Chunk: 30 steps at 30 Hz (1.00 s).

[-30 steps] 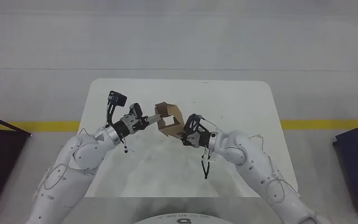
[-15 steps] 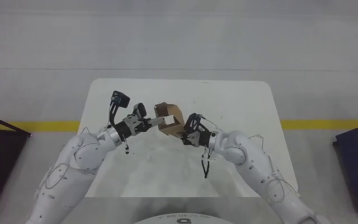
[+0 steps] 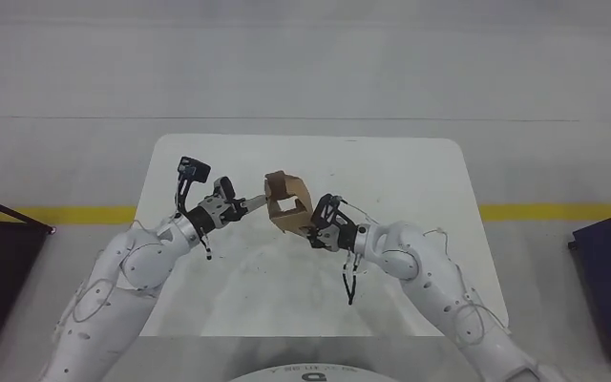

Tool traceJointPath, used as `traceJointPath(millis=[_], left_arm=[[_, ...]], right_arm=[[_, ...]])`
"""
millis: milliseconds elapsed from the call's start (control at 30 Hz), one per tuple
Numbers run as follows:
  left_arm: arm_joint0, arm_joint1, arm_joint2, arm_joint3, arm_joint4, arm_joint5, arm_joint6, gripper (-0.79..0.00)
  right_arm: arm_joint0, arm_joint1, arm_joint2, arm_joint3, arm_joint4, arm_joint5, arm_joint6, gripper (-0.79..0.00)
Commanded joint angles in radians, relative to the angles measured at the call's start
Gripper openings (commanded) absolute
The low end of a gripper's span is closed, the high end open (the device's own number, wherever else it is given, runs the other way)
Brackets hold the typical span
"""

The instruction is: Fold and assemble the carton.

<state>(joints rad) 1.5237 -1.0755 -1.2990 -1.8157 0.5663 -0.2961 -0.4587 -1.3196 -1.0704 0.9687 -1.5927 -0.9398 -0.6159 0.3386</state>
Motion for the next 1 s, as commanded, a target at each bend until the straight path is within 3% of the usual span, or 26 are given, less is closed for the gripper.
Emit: traceJointPath(millis=[0,367,567,700,967], left_arm=[[-0.013,-0.002,0.013,0.009,0.0,-0.007,-0.003,0.0],[-0.053,-0.009,0.06,0.044,-0.03,-0.009,-0.037,0.0],[-0.072,-0.015,0.081,0.083,-0.134,0.001,-0.074,0.0],[-0.081,-0.019,0.091,0.108,-0.233,-0.016,-0.097,0.0],[-0.09,-0.017,0.093,0.1,-0.245,-0.054,-0.122,0.0]], right_arm=[[0.001,-0.001,-0.003,0.003,-0.001,0.002,0.003,-0.785],[0.01,-0.004,-0.012,0.006,-0.022,0.006,0.01,-0.785],[0.008,-0.005,-0.016,-0.005,-0.043,0.016,0.009,-0.785],[0.004,-0.005,-0.014,-0.008,-0.049,0.023,0.006,-0.785],[-0.006,-0.004,-0.008,-0.011,-0.05,0.033,0.006,-0.785]])
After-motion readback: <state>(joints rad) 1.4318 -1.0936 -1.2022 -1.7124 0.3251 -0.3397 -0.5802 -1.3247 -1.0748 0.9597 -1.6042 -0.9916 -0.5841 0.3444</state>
